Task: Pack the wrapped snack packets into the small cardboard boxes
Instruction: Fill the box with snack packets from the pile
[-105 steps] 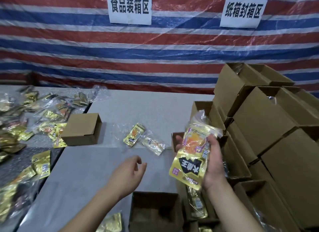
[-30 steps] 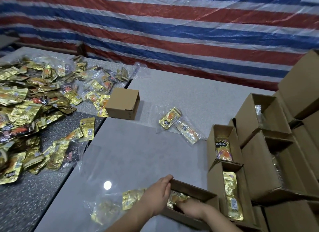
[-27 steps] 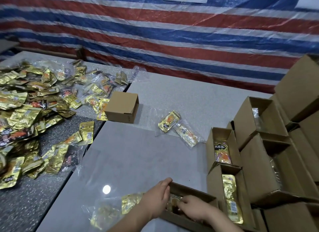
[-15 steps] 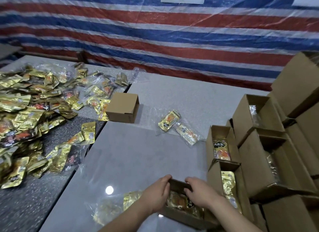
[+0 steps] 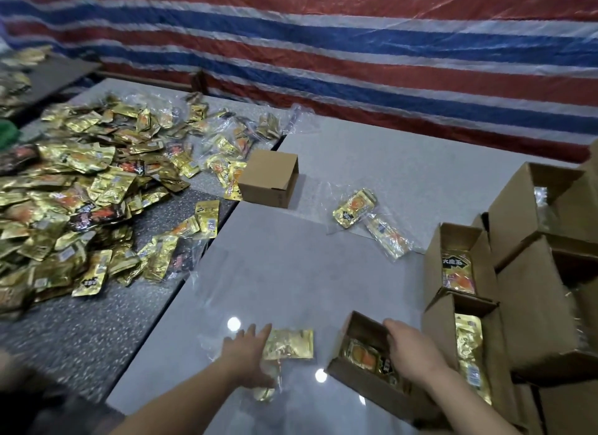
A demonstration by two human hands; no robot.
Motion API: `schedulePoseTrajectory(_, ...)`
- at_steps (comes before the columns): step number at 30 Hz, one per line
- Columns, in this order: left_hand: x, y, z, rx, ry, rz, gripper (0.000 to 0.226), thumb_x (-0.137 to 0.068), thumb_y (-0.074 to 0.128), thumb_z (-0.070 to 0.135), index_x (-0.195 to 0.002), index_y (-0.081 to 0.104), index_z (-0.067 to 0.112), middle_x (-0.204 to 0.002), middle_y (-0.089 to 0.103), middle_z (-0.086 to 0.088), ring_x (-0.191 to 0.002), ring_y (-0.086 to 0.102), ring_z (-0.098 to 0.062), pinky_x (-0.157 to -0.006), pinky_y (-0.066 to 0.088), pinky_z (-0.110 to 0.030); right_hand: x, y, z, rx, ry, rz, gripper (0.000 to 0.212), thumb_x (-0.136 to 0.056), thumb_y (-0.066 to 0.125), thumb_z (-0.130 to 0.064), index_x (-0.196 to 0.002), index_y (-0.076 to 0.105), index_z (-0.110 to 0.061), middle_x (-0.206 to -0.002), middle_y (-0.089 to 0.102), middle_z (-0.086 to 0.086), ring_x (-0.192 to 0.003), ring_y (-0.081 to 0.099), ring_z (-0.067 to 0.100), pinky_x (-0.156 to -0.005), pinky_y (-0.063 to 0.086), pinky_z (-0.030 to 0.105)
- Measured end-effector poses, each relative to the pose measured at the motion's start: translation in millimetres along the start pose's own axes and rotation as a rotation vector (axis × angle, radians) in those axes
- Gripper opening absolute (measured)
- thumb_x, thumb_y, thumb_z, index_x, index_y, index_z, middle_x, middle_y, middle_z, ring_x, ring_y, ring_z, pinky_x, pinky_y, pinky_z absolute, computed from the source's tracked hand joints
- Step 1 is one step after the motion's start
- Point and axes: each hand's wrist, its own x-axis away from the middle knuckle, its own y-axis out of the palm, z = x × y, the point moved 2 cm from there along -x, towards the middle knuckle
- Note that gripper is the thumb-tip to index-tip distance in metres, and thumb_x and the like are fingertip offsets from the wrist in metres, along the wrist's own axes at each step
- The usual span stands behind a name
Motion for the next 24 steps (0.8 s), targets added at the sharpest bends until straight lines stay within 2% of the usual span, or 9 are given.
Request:
schedulePoseTrajectory(4, 0, 24, 7, -0.208, 0.066, -0.025, 0.129, -0.066, 0.070, 0.073, -0.157, -0.005, 0.020, -0.163, 0.008, -0.016, -0.148, 0.015, -0.037, -0.115, 0.018, -0.053, 1, 1, -1, 0.007, 0.018, -0.005, 0.016, -0.099, 0.040, -0.017, -0.103, 0.051, -0.028, -0.106, 0.064, -0.001, -0.096, 0.063, 0.021, -0.075, 0.047, 0.031)
schedulePoseTrajectory(7, -9, 23, 13, -0.162, 0.032, 0.000, 0.128, -0.068, 0.066, 0.076, -0.157, -0.008, 0.021, -0.164, 0.006, -0.013, -0.149, 0.012, -0.035, -0.115, 0.017, -0.055, 2, 1, -1, 0.017, 0.027, -0.015, 0.018, -0.099, 0.039, -0.017, -0.109, 0.053, -0.024, -0.111, 0.064, 0.002, -0.100, 0.062, 0.024, -0.078, 0.047, 0.033)
schedulePoseTrajectory(11, -26, 17, 22, -0.088, 0.044, 0.086, 0.126, -0.068, 0.066, 0.073, -0.157, -0.008, 0.021, -0.163, 0.010, -0.009, -0.149, 0.014, -0.032, -0.116, 0.016, -0.055, 4, 1, -2, -0.018, 0.051, -0.035, 0.016, -0.100, 0.039, -0.016, -0.106, 0.051, -0.024, -0.110, 0.063, 0.001, -0.098, 0.062, 0.023, -0.079, 0.048, 0.033)
schedulePoseTrajectory(16, -51, 23, 40, -0.142, 0.067, 0.172, 0.107, -0.070, 0.068, 0.063, -0.152, 0.016, 0.019, -0.143, 0.035, -0.006, -0.130, 0.037, -0.028, -0.105, 0.032, -0.044, 3, 2, 0, -0.051, 0.074, -0.060, 0.018, -0.100, 0.037, -0.016, -0.109, 0.051, -0.023, -0.109, 0.061, 0.002, -0.097, 0.060, 0.023, -0.081, 0.050, 0.036)
schedulePoseTrajectory(19, -59, 21, 39, -0.111, 0.075, 0.169, 0.088, -0.068, 0.067, 0.060, -0.139, 0.032, 0.023, -0.134, 0.040, -0.002, -0.125, 0.040, -0.024, -0.097, 0.036, -0.039, 3, 0, 0, -0.059, 0.079, -0.071, 0.018, -0.100, 0.038, -0.016, -0.110, 0.051, -0.023, -0.108, 0.060, 0.002, -0.096, 0.060, 0.023, -0.081, 0.050, 0.036)
schedulePoseTrajectory(22, -59, 11, 32, 0.042, -0.008, 0.199, 0.072, -0.069, 0.064, 0.053, -0.129, 0.040, 0.023, -0.127, 0.041, -0.002, -0.122, 0.043, -0.024, -0.093, 0.042, -0.036, 3, 0, 1, -0.066, 0.080, -0.071, 0.015, -0.101, 0.039, -0.020, -0.108, 0.050, -0.027, -0.105, 0.059, -0.001, -0.093, 0.060, 0.020, -0.078, 0.049, 0.034)
schedulePoseTrajectory(24, -57, -14, 27, 0.226, -0.063, 0.225, 0.064, -0.071, 0.067, 0.050, -0.120, 0.042, 0.019, -0.119, 0.045, -0.003, -0.117, 0.050, -0.026, -0.088, 0.045, -0.033, 2, 1, 1, -0.083, 0.074, -0.084, 0.009, -0.102, 0.038, -0.031, -0.102, 0.047, -0.030, -0.101, 0.057, -0.005, -0.090, 0.059, 0.017, -0.076, 0.048, 0.033)
